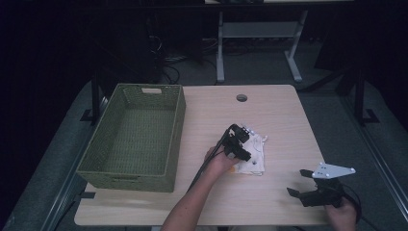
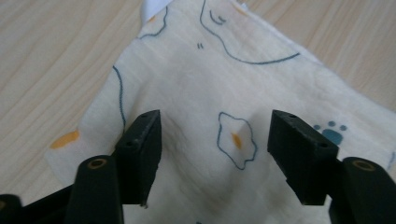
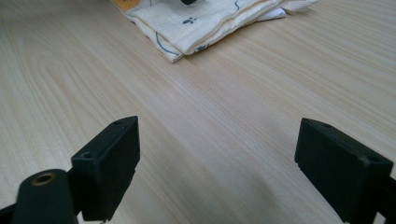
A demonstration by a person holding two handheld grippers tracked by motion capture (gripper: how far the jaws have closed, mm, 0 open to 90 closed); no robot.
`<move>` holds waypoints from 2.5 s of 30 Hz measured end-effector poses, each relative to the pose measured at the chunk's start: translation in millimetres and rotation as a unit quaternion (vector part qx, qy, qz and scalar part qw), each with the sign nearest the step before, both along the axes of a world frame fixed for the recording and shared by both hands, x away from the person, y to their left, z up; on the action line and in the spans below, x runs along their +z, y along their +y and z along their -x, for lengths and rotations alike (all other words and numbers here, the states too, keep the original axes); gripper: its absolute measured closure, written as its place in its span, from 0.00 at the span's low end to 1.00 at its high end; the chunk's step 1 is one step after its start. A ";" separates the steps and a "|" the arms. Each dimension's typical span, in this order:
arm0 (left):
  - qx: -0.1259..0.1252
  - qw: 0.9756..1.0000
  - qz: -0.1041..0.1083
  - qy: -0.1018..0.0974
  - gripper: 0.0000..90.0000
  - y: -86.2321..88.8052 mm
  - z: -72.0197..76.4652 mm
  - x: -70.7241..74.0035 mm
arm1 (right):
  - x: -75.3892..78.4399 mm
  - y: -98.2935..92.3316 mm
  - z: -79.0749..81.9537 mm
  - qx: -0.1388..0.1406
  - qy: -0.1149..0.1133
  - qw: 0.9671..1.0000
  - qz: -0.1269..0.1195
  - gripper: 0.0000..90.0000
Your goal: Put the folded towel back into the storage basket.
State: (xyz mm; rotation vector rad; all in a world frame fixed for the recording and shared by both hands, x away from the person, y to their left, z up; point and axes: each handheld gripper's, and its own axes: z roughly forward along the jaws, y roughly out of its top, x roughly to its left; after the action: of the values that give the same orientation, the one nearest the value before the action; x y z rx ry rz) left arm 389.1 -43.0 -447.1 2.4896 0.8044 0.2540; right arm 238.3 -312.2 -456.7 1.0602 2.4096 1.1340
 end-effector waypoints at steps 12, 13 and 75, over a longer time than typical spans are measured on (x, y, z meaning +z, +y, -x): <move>0.022 0.999 0.022 -0.007 0.50 6.3 2.7 -7.3 | 0.4 1.7 0.2 0.002 -0.002 1.000 0.000 0.15; 0.022 0.999 0.022 -0.009 0.51 6.9 2.7 -7.3 | 0.5 1.5 0.4 0.002 -0.001 1.000 0.000 0.15; 0.025 0.958 0.263 0.114 0.91 78.1 20.6 57.8 | 7.4 -11.0 10.0 -0.034 -0.029 0.998 -0.034 0.15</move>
State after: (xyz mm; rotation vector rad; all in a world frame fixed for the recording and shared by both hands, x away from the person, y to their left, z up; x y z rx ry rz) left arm 368.6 35.0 -389.2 2.0148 0.8899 -0.2133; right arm 228.2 -323.2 -449.3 1.1065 2.2872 1.2139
